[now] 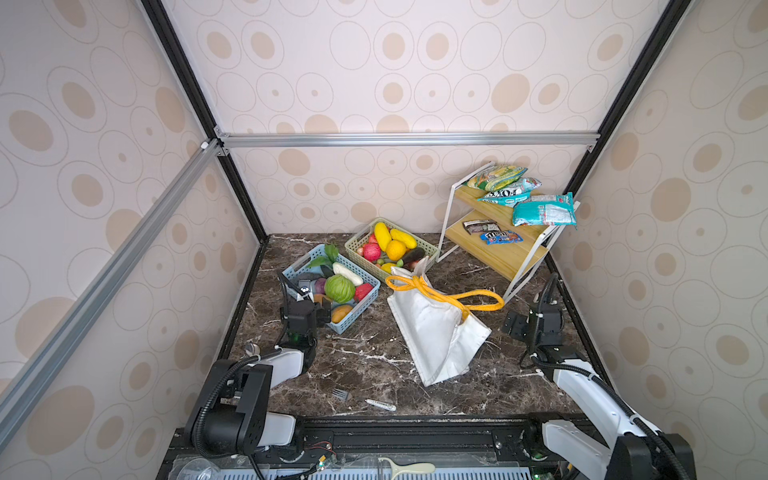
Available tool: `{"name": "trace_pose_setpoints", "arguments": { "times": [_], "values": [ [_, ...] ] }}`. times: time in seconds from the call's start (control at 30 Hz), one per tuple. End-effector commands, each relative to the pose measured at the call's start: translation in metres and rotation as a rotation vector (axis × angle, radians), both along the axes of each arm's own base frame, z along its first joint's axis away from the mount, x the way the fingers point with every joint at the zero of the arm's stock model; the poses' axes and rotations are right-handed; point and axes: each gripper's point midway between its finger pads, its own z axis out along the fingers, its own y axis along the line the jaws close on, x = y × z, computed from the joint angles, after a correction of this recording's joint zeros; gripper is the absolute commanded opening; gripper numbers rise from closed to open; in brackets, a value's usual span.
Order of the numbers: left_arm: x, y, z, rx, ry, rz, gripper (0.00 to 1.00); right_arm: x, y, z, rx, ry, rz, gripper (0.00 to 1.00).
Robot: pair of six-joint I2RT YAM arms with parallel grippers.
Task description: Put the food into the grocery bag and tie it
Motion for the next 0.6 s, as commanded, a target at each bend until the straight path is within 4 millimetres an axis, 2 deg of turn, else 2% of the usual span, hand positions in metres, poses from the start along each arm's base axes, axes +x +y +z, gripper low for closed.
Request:
{"name": "trace_pose_setpoints", "arguments": {
  "times": [0.0, 0.17, 0.33, 0.43, 0.57],
  "values": [
    [0.005, 0.003, 0.033, -0.001, -0.19, -0.02, 0.99, 0.018, -0.001, 0.013, -0.062, -0.134, 0.039, 0.99],
    [0.004, 0.001, 0.033, 0.002, -0.237, -0.06, 0.99, 0.039, 0.007, 0.004, -0.079, -0.221, 0.099, 0.97],
    [-0.006, 0.0, 0.025, 0.007, -0.297, -0.071, 0.99, 0.06, 0.015, 0.014, -0.168, -0.304, 0.171, 0.97],
    [-0.002, -0.004, 0.021, 0.008, -0.273, -0.093, 0.99, 0.065, 0.017, 0.008, -0.156, -0.303, 0.178, 0.97],
    [0.0, -0.001, 0.02, 0.006, -0.263, -0.082, 0.99, 0.075, 0.022, -0.011, -0.148, -0.295, 0.207, 0.97]
  ]
}}
